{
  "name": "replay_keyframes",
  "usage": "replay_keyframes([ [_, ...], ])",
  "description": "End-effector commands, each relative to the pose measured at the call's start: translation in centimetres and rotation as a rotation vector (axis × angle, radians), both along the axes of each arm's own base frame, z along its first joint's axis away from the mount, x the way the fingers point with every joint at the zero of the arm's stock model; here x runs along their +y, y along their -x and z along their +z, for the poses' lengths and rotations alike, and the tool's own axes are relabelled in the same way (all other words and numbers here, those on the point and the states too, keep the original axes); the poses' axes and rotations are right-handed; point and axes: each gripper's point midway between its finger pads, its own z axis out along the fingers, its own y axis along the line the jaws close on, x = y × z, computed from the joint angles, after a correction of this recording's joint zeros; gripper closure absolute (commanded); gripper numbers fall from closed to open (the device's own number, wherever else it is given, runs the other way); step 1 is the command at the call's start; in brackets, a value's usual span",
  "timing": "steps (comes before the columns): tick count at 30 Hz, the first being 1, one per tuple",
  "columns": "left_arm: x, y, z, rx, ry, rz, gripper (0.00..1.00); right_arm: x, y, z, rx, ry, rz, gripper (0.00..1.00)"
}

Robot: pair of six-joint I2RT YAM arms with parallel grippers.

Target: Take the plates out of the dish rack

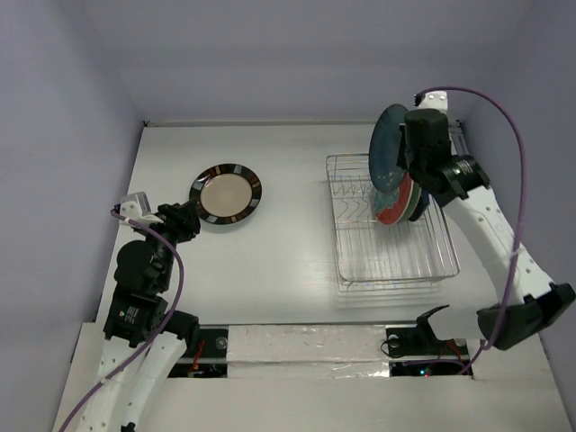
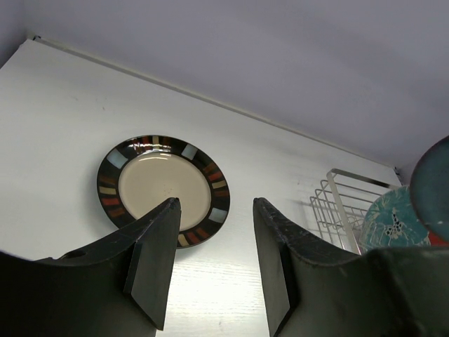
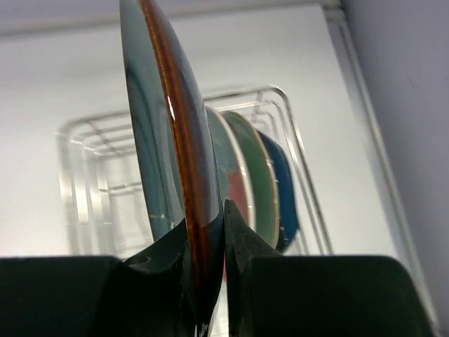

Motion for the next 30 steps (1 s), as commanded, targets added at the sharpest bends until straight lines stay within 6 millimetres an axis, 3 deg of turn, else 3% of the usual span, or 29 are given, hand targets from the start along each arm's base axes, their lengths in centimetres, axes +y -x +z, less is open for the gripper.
replay_keyframes([
  [1,-0.2,-0.3,0.4,-0.022,0.008,-0.005,0.57,2.9,1.1,10.6,-0.370,-0.291,0.109,1.00],
  [6,-0.2,-0.4,0.3,-0.018,0.006,-0.005,0.57,13.6,1.0,9.8,-0.378,-0.635,0.486,1.00],
  [7,-0.3,-0.5,0.2,-0.016,0.007,-0.005,0.57,15.9,1.1,11.1,-0.418,-0.749,0.546,1.00],
  [8,-0.2,-0.5,0.2,-0.015,0.005,-0.005,0.57,18.3,0.5,9.1,-0.357,-0.791,0.600,1.00],
  [11,-0.2,-0.5,0.2,-0.013,0.005,-0.005,0.57,23.4,0.3,9.1,-0.325,-0.924,0.688,1.00],
  [12,-0.2,-0.4,0.2,-0.013,0.006,-0.005,0.57,25.3,-0.8,7.9,-0.289,-0.943,0.702,1.00],
  [14,-0.2,-0.4,0.1,-0.012,0.005,-0.005,0.57,27.9,-1.4,7.8,-0.274,-1.014,0.727,1.00],
  [15,-0.2,-0.4,0.2,-0.015,0.007,-0.005,0.57,29.8,-2.1,6.4,-0.237,-1.035,0.736,1.00],
  [18,-0.2,-0.4,0.1,-0.010,0.006,-0.005,0.57,32.6,-3.0,5.3,-0.219,-1.150,0.732,1.00],
  [22,-0.2,-0.4,0.1,-0.010,0.006,-0.005,0.57,36.6,-5.4,0.7,-0.126,-1.246,0.689,1.00],
  [25,-0.2,-0.4,0.1,-0.010,0.006,-0.005,0.57,38.9,-5.6,-0.7,-0.081,-1.288,0.699,1.00],
  [26,-0.2,-0.4,0.2,-0.012,0.006,-0.005,0.57,40.0,-5.8,-2.7,-0.041,-1.282,0.693,1.00],
  [29,-0.2,-0.3,0.2,-0.013,0.006,-0.005,0.57,41.2,-6.2,-4.1,-0.011,-1.276,0.677,1.00],
  [30,-0.2,-0.3,0.3,-0.016,0.006,-0.005,0.57,41.4,-6.6,-5.4,0.006,-1.267,0.660,1.00],
])
